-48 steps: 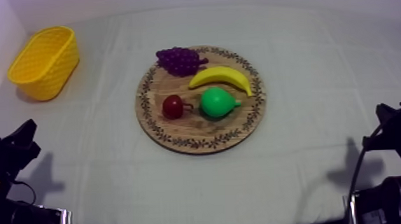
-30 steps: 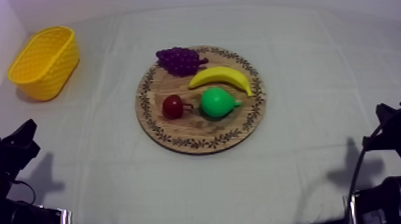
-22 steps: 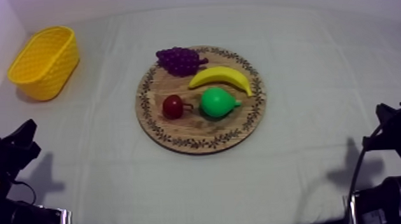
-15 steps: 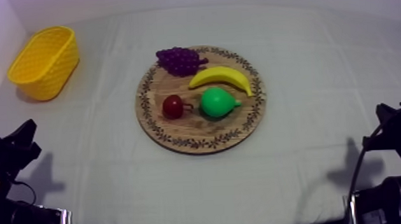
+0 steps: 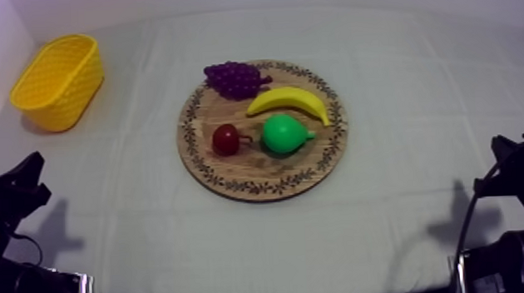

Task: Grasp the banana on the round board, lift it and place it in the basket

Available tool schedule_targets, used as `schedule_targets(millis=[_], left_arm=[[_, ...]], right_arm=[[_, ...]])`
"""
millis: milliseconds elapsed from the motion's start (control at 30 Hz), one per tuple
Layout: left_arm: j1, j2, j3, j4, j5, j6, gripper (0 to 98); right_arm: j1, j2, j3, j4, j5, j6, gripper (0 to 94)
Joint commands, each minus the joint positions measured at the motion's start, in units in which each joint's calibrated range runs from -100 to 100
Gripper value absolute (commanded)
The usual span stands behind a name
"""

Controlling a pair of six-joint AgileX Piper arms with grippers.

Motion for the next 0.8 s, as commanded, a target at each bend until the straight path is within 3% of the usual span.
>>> schedule_targets(millis=[0, 133, 467, 767], left_arm=[[0.0, 2.9, -2.5, 0.03, 0.1, -0.6, 0.0], [0.3, 11.8, -10.4, 0.09, 0.8, -2.3, 0.0], [2.4, 36.5, -39.8, -0.12, 11.6, -6.4, 0.0], [4.9, 54.5, -61.2, 1.08, 18.8, -10.0, 0.0]], right_arm=[[0.0, 0.0, 0.0, 0.0, 0.0, 0.0, 0.6], [0.0, 0.0, 0.0, 0.0, 0.0, 0.0, 0.6], [0.0, 0.0, 0.0, 0.0, 0.0, 0.0, 0.6], [0.0, 0.0, 0.0, 0.0, 0.0, 0.0, 0.6]])
